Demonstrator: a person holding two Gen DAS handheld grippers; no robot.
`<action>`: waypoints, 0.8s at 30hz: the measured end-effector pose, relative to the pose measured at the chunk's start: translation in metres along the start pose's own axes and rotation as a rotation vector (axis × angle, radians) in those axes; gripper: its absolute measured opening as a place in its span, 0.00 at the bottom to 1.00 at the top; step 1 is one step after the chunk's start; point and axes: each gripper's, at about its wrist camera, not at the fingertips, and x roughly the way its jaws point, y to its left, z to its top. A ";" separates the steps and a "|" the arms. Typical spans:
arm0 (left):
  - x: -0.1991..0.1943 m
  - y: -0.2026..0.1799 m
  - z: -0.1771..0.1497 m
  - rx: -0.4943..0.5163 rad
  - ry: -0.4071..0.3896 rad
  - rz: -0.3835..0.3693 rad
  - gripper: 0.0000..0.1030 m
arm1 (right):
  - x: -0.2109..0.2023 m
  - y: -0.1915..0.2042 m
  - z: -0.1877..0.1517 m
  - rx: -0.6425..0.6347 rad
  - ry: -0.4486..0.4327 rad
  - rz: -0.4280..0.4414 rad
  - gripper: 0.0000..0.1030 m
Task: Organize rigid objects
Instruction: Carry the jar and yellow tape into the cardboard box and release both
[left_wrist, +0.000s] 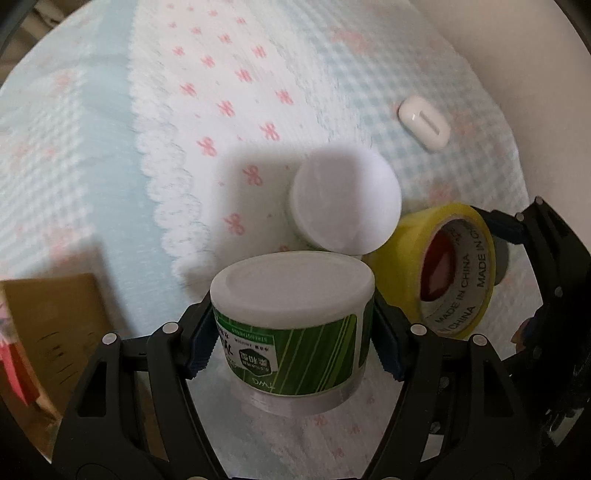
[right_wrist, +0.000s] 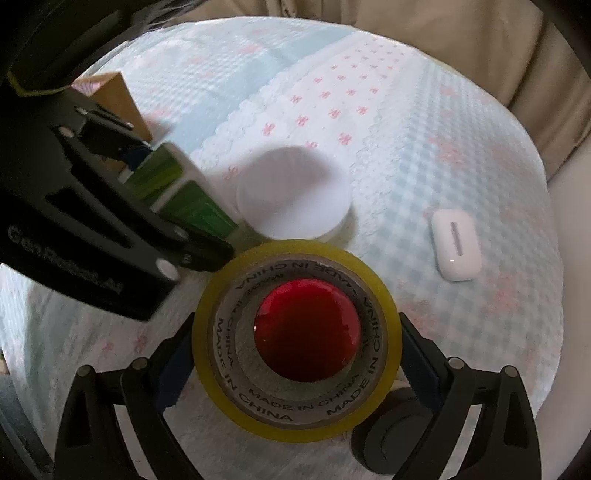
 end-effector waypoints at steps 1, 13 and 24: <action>-0.005 0.001 0.002 -0.001 -0.011 0.003 0.66 | -0.006 0.000 0.001 0.008 -0.007 -0.004 0.93; -0.141 0.008 -0.034 -0.045 -0.213 0.009 0.66 | -0.123 0.009 0.021 0.154 -0.128 -0.053 0.93; -0.270 0.060 -0.100 -0.139 -0.378 0.091 0.66 | -0.248 0.052 0.075 0.241 -0.253 -0.018 0.93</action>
